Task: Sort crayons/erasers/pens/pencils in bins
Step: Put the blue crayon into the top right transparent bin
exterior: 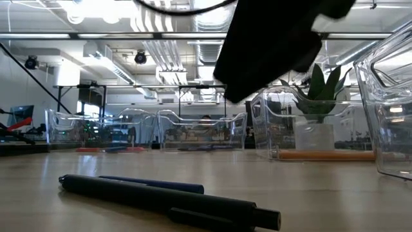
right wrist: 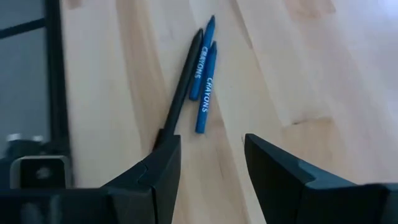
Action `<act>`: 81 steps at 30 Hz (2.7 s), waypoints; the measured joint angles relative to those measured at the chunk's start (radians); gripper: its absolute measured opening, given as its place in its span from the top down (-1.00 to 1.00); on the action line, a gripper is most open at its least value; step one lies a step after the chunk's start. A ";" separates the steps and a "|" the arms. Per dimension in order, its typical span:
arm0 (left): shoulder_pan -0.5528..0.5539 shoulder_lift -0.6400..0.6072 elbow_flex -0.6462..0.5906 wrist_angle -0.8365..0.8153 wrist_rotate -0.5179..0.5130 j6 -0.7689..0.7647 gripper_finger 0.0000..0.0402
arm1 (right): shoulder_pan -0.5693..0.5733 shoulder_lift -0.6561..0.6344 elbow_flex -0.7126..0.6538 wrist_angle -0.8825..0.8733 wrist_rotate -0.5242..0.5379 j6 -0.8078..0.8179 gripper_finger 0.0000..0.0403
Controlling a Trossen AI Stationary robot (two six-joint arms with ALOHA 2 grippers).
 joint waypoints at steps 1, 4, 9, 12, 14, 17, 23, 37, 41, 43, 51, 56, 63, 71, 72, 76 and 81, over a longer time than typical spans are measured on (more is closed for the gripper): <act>0.000 0.000 0.000 0.000 0.001 0.000 0.30 | 0.000 0.016 0.000 0.013 0.000 -0.002 0.16; 0.000 0.000 0.000 0.002 0.002 -0.001 0.30 | 0.002 0.065 0.008 0.026 -0.002 -0.013 0.16; 0.000 0.000 0.000 0.006 0.003 -0.006 0.30 | 0.002 0.132 0.065 0.028 -0.003 -0.053 0.17; 0.000 0.000 0.001 0.007 0.003 -0.006 0.30 | 0.001 0.166 0.112 0.027 0.001 -0.101 0.17; 0.000 0.000 0.001 0.007 0.003 -0.007 0.30 | -0.003 0.192 0.144 0.026 0.001 -0.141 0.17; 0.000 0.000 0.001 0.007 0.004 -0.007 0.30 | -0.009 0.228 0.185 0.014 -0.002 -0.165 0.17; 0.000 0.000 0.001 0.007 0.008 -0.006 0.30 | -0.014 0.238 0.236 -0.044 0.001 -0.174 0.25; 0.000 0.000 0.001 0.006 0.013 0.002 0.30 | -0.037 0.222 0.175 -0.054 0.018 -0.126 0.32; 0.000 0.000 0.001 0.005 0.013 0.002 0.30 | -0.047 0.222 0.155 -0.052 0.018 -0.104 0.35; 0.000 0.000 0.001 0.005 0.013 0.002 0.30 | -0.048 0.221 0.150 -0.051 0.019 -0.090 0.38; 0.000 0.000 0.001 0.003 0.012 0.002 0.30 | -0.046 0.220 0.130 -0.021 0.019 -0.072 0.56; 0.000 0.000 0.000 -0.002 0.012 0.004 0.30 | -0.053 0.218 0.119 -0.018 0.018 -0.039 0.75; 0.000 0.000 0.000 -0.001 0.009 0.022 0.30 | -0.058 0.217 0.116 -0.022 0.016 -0.004 0.93; 0.000 0.000 0.000 0.000 0.009 0.023 0.30 | -0.060 0.212 0.126 -0.032 -0.007 0.004 0.95; 0.000 0.000 0.000 0.000 0.009 0.023 0.30 | -0.061 0.210 0.129 -0.034 -0.008 0.003 0.95; 0.000 -0.002 0.001 0.000 0.009 0.029 0.30 | -0.063 0.198 0.132 -0.042 -0.007 -0.002 0.95; 0.000 -0.015 0.001 0.000 0.009 0.029 0.30 | -0.066 0.168 0.133 -0.047 0.000 -0.003 0.95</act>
